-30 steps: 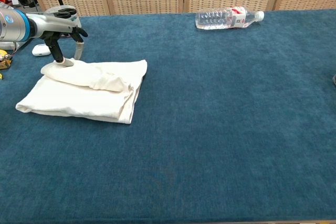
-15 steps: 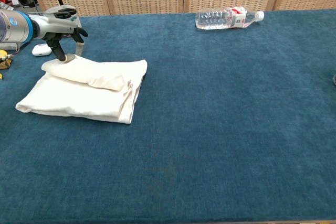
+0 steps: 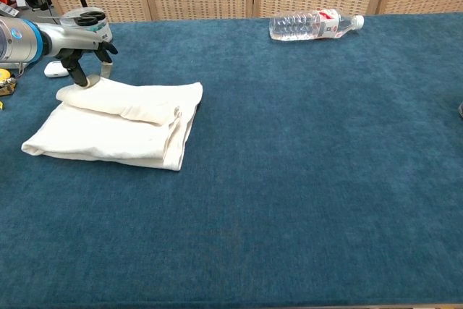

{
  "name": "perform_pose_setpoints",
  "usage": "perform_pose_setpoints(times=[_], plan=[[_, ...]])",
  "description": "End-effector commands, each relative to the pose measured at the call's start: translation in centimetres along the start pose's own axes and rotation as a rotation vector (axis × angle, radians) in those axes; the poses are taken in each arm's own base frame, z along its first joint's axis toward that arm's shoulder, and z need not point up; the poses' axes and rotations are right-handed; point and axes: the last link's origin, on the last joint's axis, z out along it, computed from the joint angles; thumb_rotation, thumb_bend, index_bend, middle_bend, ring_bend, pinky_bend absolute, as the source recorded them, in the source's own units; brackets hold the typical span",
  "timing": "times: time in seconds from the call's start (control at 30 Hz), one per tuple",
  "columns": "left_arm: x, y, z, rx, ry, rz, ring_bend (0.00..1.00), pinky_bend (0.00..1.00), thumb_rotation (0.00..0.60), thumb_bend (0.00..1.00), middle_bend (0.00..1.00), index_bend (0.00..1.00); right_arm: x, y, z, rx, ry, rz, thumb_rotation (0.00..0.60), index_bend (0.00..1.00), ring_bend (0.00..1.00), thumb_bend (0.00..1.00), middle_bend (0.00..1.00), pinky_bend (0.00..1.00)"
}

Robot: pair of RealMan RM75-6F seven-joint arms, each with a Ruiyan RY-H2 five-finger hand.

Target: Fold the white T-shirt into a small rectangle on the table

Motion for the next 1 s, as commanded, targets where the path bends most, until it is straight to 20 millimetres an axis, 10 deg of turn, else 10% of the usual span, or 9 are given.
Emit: perform_pose_setpoints(times=[0.03, 1.0], plan=[[0.2, 0.1, -0.1, -0.007, 0.023, 0.001, 0.00, 0.00, 0.600, 0.61, 0.00, 0.80, 0.0, 0.0, 0.0, 0.001, 0.000, 0.000, 0.600, 0.00, 0.00, 0.00, 0.00, 0.00], [1.6, 10.5, 0.8, -0.407, 0.484, 0.438, 0.00, 0.00, 0.600, 0.37, 0.00, 0.82, 0.2, 0.4, 0.2, -0.008, 0.001, 0.007, 0.600, 0.00, 0.00, 0.00, 0.00, 0.00]])
